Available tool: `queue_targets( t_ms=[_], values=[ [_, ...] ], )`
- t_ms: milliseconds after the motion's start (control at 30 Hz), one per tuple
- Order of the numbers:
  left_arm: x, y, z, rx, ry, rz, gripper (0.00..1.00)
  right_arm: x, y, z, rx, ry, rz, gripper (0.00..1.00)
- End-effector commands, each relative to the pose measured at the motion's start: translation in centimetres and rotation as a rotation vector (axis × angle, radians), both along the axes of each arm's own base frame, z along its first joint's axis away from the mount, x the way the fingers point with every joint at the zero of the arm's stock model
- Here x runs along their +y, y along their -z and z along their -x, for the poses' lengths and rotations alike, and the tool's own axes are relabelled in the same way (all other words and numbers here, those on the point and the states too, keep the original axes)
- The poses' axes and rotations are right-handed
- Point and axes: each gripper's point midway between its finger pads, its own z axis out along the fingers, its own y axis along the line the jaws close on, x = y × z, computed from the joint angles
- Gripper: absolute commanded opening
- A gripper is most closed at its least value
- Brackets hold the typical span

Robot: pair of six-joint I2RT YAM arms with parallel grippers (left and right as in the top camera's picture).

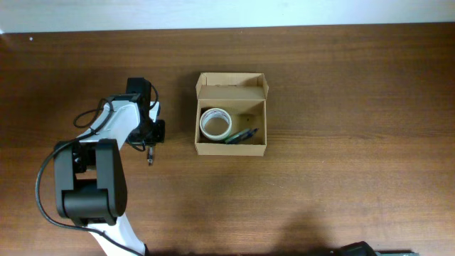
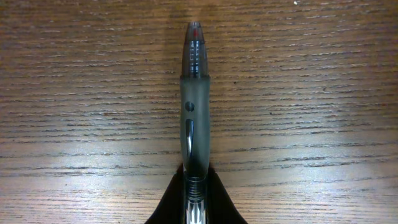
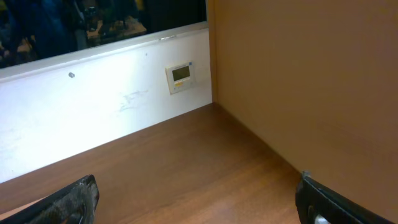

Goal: Pack container
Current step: 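Return the left gripper to the black pen and grasp it, then carry the black pen over the box and drop it inside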

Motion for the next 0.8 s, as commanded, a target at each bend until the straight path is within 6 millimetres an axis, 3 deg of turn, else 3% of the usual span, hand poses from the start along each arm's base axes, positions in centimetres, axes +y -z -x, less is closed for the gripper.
queue_targets(
  t_ms=[0,67,133,200,333,433,500,600,767],
  values=[
    [-0.4,1.4,0.8,0.036,0.012,0.019,0.02,-0.1,-0.1,-0.1,0.000,0.001,0.002,0.99],
    [-0.4,0.1,0.3,0.023,0.012,0.019,0.02,-0.1,-0.1,-0.2,-0.002,0.001,0.001,0.99],
    [-0.4,-2.8,-1.1,-0.019,0.013,0.018,0.02,-0.1,-0.1,-0.2,-0.002,0.001,0.001,0.99],
    [-0.5,-6.9,-3.1,-0.098,0.018,0.018,0.02,-0.1,-0.1,-0.2,-0.002,0.001,0.001,0.99],
    [-1.3,-17.6,-7.5,-0.352,0.096,0.008,0.02,0.0,-0.1,-0.2,-0.001,-0.006,-0.001,0.99],
    [-4.0,-25.4,-9.3,-0.540,0.246,-0.001,0.02,0.1,-0.1,-0.2,-0.001,-0.009,-0.001,0.99],
    [-7.4,-28.5,-9.3,-0.613,0.419,0.008,0.02,0.1,-0.1,-0.2,-0.001,-0.009,-0.001,0.99],
    [-13.4,-29.9,-7.9,-0.641,0.713,0.005,0.02,0.1,-0.1,-0.2,-0.001,-0.009,-0.002,0.99],
    [-22.5,-26.5,-2.6,-0.508,1.210,-0.011,0.02,0.1,-0.1,-0.2,-0.001,-0.010,-0.002,0.99]
  ],
)
